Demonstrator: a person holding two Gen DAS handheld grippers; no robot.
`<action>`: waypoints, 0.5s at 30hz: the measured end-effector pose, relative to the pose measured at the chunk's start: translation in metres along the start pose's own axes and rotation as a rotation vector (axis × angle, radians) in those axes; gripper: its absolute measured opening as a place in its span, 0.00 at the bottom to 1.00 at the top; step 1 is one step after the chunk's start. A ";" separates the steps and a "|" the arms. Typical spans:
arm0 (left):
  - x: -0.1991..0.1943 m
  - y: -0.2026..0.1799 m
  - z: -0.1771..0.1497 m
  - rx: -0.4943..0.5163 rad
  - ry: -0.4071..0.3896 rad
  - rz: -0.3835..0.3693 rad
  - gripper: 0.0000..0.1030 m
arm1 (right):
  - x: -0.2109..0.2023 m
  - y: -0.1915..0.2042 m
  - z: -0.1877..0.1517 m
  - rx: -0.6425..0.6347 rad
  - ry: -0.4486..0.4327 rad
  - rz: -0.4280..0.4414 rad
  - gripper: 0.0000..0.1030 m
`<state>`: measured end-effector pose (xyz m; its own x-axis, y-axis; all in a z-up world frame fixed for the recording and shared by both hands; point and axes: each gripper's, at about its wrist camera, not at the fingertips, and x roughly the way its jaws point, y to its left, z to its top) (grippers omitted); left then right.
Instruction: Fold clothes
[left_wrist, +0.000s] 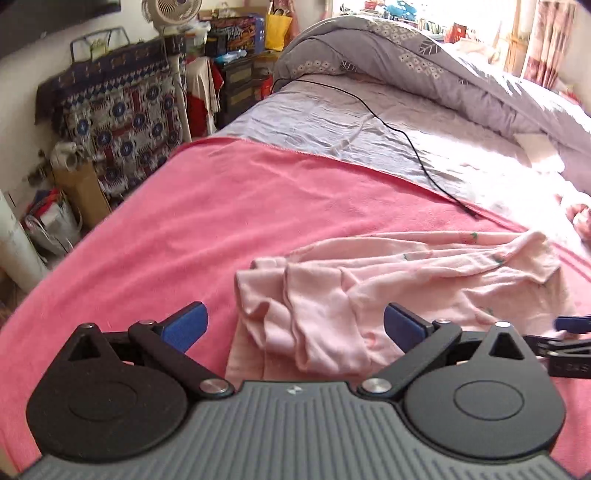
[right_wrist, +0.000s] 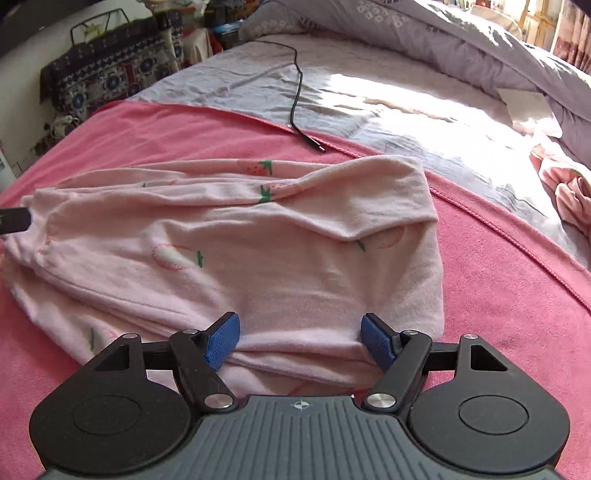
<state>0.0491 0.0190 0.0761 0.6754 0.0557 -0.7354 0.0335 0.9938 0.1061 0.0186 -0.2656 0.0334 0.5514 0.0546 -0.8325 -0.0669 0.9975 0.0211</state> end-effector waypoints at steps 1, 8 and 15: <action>0.010 -0.001 0.002 0.024 0.012 0.063 0.99 | -0.006 0.000 -0.005 -0.009 -0.009 0.004 0.71; 0.042 0.034 0.011 -0.083 0.117 0.124 1.00 | -0.037 -0.019 -0.016 0.041 -0.073 -0.009 0.72; 0.045 0.037 0.004 -0.069 0.174 0.236 1.00 | -0.023 -0.048 -0.004 0.039 -0.104 -0.171 0.72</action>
<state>0.0835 0.0581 0.0500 0.5219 0.2954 -0.8002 -0.1633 0.9554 0.2462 0.0060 -0.3152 0.0500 0.6351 -0.1133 -0.7641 0.0663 0.9935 -0.0922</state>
